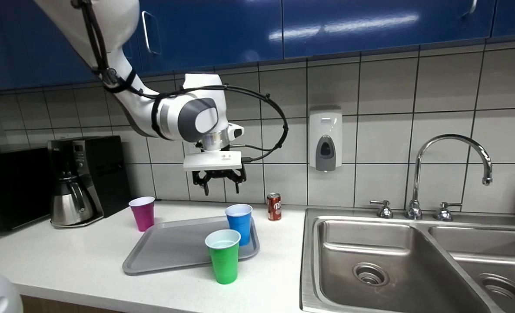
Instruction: Remove the blue cup from the tray.
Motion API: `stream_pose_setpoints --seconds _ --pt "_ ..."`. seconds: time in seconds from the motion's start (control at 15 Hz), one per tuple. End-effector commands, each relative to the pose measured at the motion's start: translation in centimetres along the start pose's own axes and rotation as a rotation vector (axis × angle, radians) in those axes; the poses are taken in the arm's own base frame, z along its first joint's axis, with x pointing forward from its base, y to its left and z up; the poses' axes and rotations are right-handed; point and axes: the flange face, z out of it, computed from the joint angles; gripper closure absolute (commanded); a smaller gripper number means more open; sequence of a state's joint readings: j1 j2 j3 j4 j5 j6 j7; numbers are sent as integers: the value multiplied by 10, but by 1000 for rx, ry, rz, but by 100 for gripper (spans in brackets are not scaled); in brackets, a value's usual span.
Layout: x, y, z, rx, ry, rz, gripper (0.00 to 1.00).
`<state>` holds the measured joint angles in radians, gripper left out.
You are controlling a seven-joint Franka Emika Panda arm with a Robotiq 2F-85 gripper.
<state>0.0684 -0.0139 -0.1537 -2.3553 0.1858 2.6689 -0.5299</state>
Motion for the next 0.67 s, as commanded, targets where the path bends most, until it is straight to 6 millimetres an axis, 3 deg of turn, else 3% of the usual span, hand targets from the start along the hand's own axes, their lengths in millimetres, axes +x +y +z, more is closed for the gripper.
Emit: stream_pose_setpoints --seconds 0.0,0.6 --pt "24 6 20 11 12 -31 0" --pt "49 10 68 10 25 -64 0"
